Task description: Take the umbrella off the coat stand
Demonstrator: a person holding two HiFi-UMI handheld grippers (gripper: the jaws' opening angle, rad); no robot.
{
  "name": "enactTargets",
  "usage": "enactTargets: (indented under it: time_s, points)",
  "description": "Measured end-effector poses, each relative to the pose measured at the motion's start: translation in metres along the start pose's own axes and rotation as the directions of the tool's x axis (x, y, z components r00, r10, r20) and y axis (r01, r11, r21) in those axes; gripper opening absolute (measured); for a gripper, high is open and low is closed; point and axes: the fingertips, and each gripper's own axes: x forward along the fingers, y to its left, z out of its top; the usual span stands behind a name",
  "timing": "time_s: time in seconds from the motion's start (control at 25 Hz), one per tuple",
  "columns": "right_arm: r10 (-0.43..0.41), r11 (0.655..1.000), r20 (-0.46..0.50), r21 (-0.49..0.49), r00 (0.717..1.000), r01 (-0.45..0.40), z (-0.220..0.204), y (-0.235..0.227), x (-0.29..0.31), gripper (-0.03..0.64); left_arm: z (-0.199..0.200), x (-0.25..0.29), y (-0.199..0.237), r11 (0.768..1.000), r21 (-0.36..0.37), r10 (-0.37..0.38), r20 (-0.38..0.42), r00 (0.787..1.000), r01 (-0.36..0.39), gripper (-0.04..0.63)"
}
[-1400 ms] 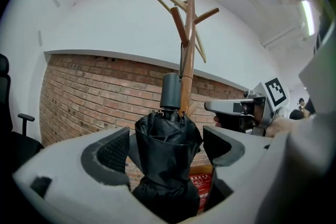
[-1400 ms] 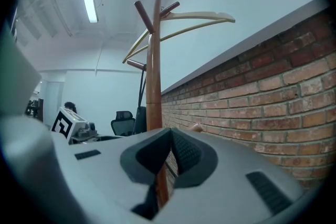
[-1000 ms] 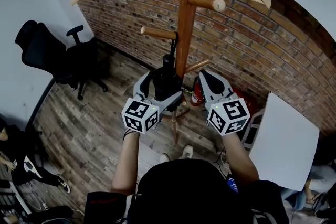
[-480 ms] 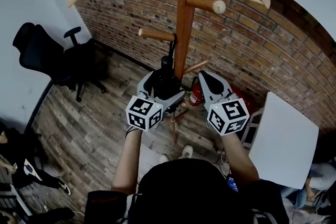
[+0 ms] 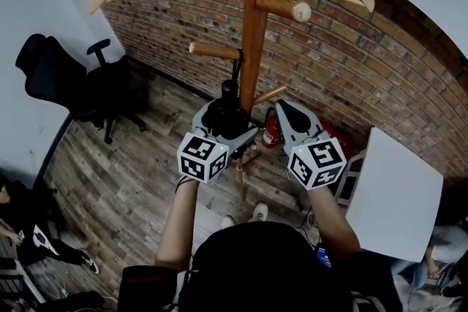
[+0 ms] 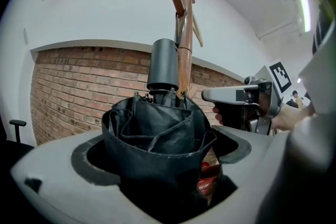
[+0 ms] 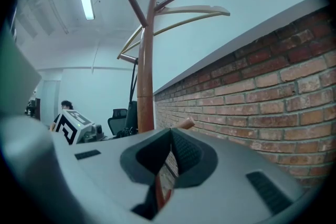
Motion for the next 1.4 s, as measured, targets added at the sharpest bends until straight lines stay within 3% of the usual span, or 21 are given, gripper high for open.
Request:
enactTargets:
  time_s: [0.44, 0.84, 0.92, 1.0, 1.4]
  points:
    - [0.004, 1.000, -0.002, 0.004, 1.000, -0.003, -0.002, -0.002, 0.000, 0.028, 0.003, -0.002, 0.003, 1.000, 0.001, 0.011, -0.008, 1.000, -0.011, 0.515]
    - [0.008, 1.000, -0.001, 0.010, 1.000, -0.008, -0.003, -0.001, -0.005, 0.028, 0.005, -0.003, 0.002, 0.999, 0.047, 0.021, -0.036, 0.999, -0.019, 0.508]
    - [0.007, 1.000, -0.001, 0.010, 1.000, -0.007, -0.003, -0.001, -0.006, 0.028, 0.006, -0.005, 0.003, 0.998, 0.055, 0.032, -0.040, 0.999, -0.030, 0.479]
    - [0.007, 1.000, -0.001, 0.010, 1.000, -0.007, -0.003, -0.001, -0.008, 0.028, 0.006, -0.007, 0.003, 0.997, 0.066, 0.045, -0.044, 0.998, -0.042, 0.362]
    - [0.006, 1.000, -0.001, 0.013, 1.000, -0.006, -0.004, -0.002, -0.012, 0.028, 0.005, -0.008, 0.002, 0.995, 0.083, 0.057, -0.060, 0.997, -0.052, 0.326]
